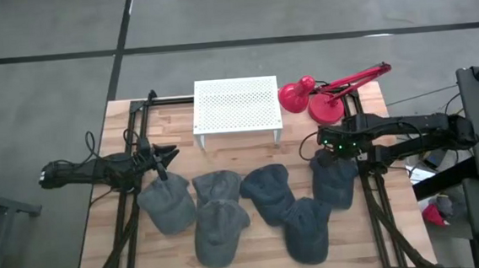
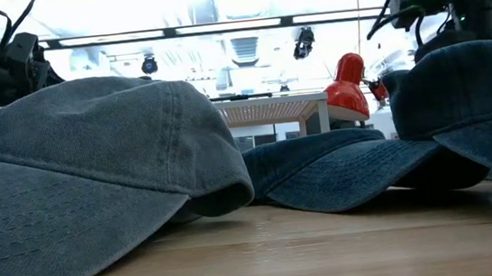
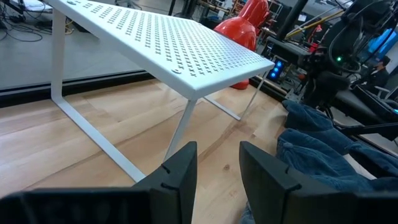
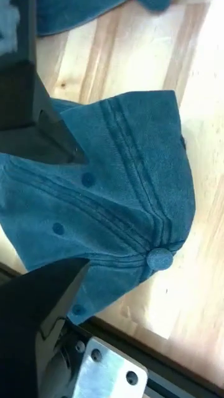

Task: Pick & Place hat
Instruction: Put the top right blue cap on the shelf

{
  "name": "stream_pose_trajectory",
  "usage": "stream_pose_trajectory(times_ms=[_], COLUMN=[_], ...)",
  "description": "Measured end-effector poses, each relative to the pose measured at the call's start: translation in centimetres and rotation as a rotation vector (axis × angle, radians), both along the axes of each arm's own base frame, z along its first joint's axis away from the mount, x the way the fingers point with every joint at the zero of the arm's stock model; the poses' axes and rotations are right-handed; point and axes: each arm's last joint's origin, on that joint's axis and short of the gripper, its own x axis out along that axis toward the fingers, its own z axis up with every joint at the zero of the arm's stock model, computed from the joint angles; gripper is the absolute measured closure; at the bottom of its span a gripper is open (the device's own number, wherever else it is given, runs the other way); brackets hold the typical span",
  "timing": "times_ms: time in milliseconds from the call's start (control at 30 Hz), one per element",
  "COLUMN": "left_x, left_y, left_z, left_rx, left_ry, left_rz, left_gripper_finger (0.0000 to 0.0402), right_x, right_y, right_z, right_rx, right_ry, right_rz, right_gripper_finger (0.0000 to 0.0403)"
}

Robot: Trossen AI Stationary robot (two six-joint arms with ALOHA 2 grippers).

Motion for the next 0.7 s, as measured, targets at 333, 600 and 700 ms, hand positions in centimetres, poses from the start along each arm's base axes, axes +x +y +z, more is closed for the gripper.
stream_pose_trajectory(times_ms=[333,600,700], left_x=[0.0,0.0,0.0], left_y=[0.0,0.0,0.0], left_z=[0.0,0.0,0.0], left_rx=[0.000,0.000,0.000], left_ry=[0.000,0.000,0.000], left_rz=[0.000,0.000,0.000], left_gripper_finger=[0.0280,0.0280,0.0280], right_x=[1.7,3.3,3.9], right_y=[1.5,2.2,2.4], right_z=[-1.4,-5.3,-7.2], right_rx=[0.054,0.036,0.045], right_ry=[0.038,0.010,-0.021], right_rz=[-0.130,-0.253,-0.264], right_gripper_finger=[0.0103,0.0092,0.0097])
